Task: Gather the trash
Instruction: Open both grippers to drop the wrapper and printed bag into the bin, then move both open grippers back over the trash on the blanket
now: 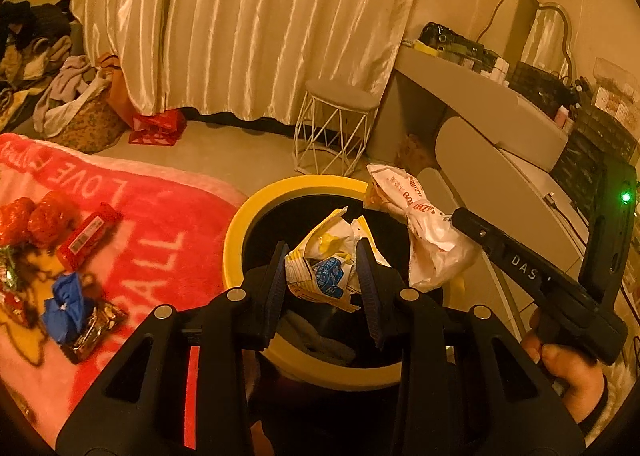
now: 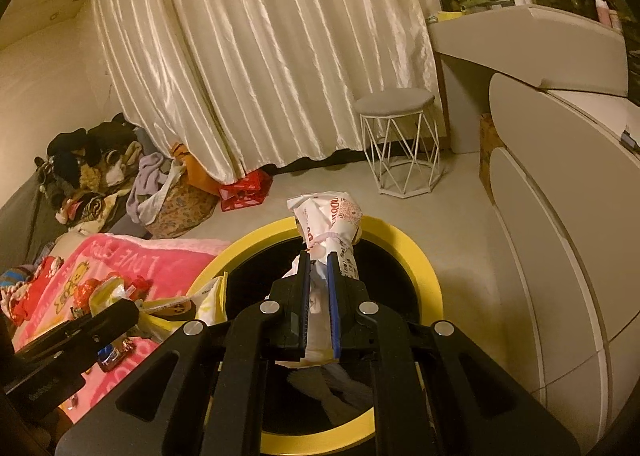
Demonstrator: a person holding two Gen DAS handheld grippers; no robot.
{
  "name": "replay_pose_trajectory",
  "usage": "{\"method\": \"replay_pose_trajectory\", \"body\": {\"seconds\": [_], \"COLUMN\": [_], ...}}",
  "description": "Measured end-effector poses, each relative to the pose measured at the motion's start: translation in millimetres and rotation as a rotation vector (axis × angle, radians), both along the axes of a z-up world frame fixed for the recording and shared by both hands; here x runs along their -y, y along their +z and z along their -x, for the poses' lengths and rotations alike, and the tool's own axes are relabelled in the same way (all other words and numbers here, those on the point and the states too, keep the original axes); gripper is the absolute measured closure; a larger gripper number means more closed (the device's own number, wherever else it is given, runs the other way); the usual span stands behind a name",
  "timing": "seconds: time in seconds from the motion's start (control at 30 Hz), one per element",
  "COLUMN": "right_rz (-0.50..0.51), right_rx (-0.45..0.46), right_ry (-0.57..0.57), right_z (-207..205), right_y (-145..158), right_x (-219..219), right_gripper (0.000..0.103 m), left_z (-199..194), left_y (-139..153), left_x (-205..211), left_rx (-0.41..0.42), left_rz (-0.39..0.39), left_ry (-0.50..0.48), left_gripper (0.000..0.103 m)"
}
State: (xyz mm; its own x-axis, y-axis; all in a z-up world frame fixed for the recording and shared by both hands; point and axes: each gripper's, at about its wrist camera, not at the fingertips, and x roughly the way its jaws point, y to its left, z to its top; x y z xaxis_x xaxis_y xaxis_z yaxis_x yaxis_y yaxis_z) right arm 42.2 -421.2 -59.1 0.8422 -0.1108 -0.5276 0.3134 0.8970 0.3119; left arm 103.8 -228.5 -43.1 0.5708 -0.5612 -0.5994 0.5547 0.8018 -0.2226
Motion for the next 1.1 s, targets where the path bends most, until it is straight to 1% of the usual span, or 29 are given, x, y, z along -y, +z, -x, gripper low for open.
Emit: {"method": "replay_pose_trajectory", "body": {"seconds": [0.03,0.1,0.13,0.17,0.2,0.23,0.27,0.33,0.53,0.63,0.87,1.1], "right_rz": [-0.002,-0.014,-0.018,-0.015,-0.009,-0.005,-0.008,-0.006,0.029,0.051,0.083,0.098], "right_rx": [-0.003,-0.017,-0.025,-0.041,-0.048,-0.049,-0.044,-0.04,-0.021,-0.004,0.046,0.079], "right_ry": [-0.004,-0.004,-0.011,-0.026,-0.032,-0.039,-0.048,-0.054,-0.023,0.006,0.097,0.17], "right_z": [-0.3,-2.1,-2.9,-3.6,-3.7,-3.3,-2.1,-1.1,-1.4,-0.1,0.9,1.1], "right_y": [-0.7,-3.8,-4.1,-6.3,-7.3,-7.7,-8.0,-8.5,-5.1,-0.6,13.2,26.0], "right_x": [1.1,3.8,3.9,4.9,4.9,5.1,5.3,3.8,-9.5,-20.5,-48.5,-70.2], "right_gripper": [0.094,0.09,0.088,0.081,0.075,0.061,0.051,0.048,0.039,0.037,0.031,0.029], "left_z": [-1.8,-5.3,-8.0,-10.3,-11.9,-11.2,-10.4,-8.5,-4.1,-2.2,4.7,9.7], "left_y": [-1.8,-4.8,-7.7,-9.7,-10.3,-9.9,-8.8,-6.0,1.5,5.2,17.9,28.4], "left_x": [0.8,-0.4,-2.2,-4.9,-8.5,-10.4,-13.3,-19.0,-36.2,-45.5,-70.2,-92.5], "left_rx": [-0.001,-0.009,-0.021,-0.03,-0.035,-0.033,-0.028,-0.018,-0.006,0.001,0.048,0.09], "left_rz": [-0.004,-0.002,0.0,0.002,0.01,0.019,0.029,0.036,0.042,0.049,0.058,0.072], "left_ry": [0.002,0.009,0.015,0.031,0.046,0.053,0.061,0.074,0.131,0.155,0.213,0.274], "left_gripper": [0.075,0.072,0.06,0.049,0.027,0.015,0.012,0.011,0.011,0.011,0.011,0.011]}}
